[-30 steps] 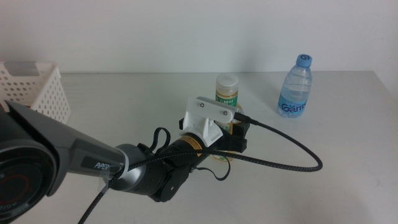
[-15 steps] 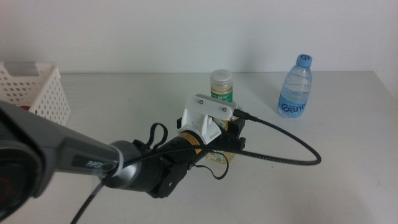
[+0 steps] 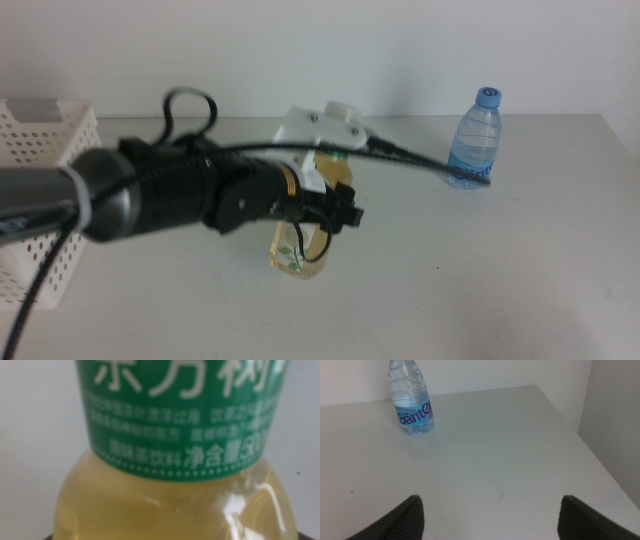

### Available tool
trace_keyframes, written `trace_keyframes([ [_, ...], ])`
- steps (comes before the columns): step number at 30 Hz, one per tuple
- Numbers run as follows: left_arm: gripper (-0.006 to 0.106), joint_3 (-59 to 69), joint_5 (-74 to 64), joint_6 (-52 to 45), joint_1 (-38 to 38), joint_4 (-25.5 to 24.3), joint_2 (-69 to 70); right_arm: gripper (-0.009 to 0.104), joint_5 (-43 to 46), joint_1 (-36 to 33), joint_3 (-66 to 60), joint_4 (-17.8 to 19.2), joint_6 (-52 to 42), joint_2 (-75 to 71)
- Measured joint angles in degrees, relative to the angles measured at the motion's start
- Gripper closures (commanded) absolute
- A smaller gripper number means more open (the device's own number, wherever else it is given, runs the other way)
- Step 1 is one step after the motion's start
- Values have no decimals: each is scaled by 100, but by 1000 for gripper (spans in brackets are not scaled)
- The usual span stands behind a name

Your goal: Use arms to grab the bottles and put them into the dustbin to the left of the table.

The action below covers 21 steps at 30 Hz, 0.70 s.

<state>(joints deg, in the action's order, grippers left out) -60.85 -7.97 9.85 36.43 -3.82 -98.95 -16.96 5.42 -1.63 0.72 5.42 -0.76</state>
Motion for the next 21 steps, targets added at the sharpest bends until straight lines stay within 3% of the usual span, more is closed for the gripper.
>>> trace_keyframes([
  [13,102,-2482,-4533,-633,-657,338,402,2,0,0,0,0,0,0],
  [21,102,-3563,-6087,-902,-2126,382,402,2,0,0,0,0,0,0],
])
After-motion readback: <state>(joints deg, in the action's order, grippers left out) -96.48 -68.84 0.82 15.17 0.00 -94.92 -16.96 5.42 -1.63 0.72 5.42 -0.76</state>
